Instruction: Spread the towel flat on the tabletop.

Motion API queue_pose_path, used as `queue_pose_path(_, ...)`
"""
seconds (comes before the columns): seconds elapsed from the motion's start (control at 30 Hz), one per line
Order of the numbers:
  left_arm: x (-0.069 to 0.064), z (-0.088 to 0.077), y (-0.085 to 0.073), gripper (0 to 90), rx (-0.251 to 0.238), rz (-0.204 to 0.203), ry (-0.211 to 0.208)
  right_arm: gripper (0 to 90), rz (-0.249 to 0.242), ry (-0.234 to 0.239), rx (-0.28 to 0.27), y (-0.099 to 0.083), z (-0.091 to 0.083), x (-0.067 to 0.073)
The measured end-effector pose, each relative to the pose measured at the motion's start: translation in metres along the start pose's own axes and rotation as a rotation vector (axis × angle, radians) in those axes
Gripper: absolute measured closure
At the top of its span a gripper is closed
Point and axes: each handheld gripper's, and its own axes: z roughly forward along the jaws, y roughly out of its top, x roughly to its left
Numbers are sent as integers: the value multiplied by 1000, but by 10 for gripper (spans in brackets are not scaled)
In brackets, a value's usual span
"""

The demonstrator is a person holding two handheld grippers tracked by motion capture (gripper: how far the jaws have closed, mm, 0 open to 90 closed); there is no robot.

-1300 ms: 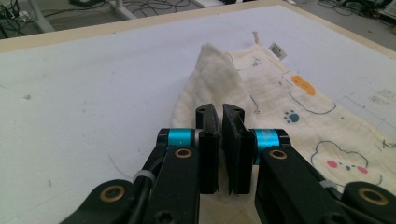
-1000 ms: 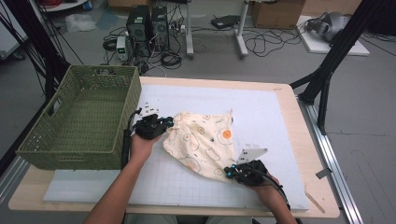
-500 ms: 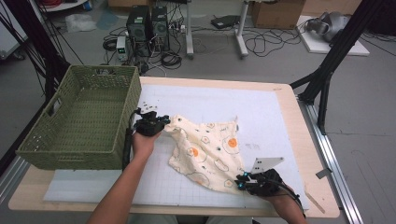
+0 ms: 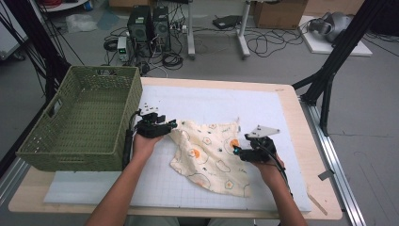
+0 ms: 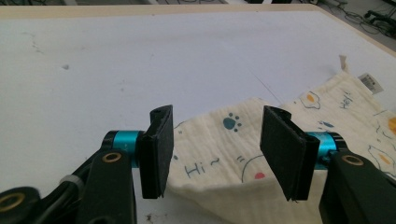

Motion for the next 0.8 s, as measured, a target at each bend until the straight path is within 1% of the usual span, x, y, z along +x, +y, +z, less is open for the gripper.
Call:
queue_pose_path(0.07, 0, -2, 1, 446, -2, 1, -11, 305, 3, -15, 14, 9, 14, -6)
queue_pose_path(0.1, 0, -3, 1, 445, -5, -1, -17, 302, 5, -13, 14, 12, 21, -9)
queue_pose_path(0.13, 0, -4, 1, 443, -5, 6, -24, 296, 17, -10, 14, 15, 28, -12)
queue_pose_path(0.2, -2, -5, 1, 430, -9, 12, -37, 286, 21, -14, 9, 20, 42, -16)
queue_pose_path(0.27, -3, -5, 1, 422, -15, 25, -45, 280, 27, -18, 28, 23, 54, -20)
queue_pose_path(0.3, -3, -5, 1, 420, -17, 26, -48, 280, 32, -21, 45, 23, 60, -21)
queue_pose_path(0.37, -5, -5, 1, 413, -19, 32, -57, 282, 41, -13, 80, 25, 68, -24)
queue_pose_path(0.4, -5, -5, 2, 412, -18, 39, -59, 306, 49, -7, 71, 25, 69, -25)
queue_pose_path(0.47, -7, -6, 2, 410, -22, 46, -67, 402, 79, 12, 66, 23, 69, -28)
queue_pose_path(0.5, -8, -6, 2, 410, -21, 51, -70, 510, 100, 32, 63, 23, 68, -29)
queue_pose_path(0.53, -9, -6, 2, 409, -22, 56, -71, 658, 90, 38, 64, 23, 67, -30)
queue_pose_path(0.57, -10, -6, 2, 409, -23, 55, -72, 752, 69, 45, 68, 24, 66, -31)
queue_pose_path(0.6, -10, -7, 2, 409, -21, 60, -72, 825, 47, 41, 79, 25, 64, -31)
queue_pose_path(0.63, -11, -7, 2, 409, -20, 64, -72, 846, 18, 4, 88, 25, 64, -30)
queue_pose_path(0.67, -11, -7, 2, 410, -19, 67, -72, 851, 4, -38, 92, 25, 63, -31)
queue_pose_path(0.7, -12, -7, 2, 409, -18, 67, -74, 853, 14, -71, 91, 25, 62, -34)
queue_pose_path(0.8, -16, -7, 2, 408, -5, 84, -79, 852, 70, -180, 76, 21, 58, -46)
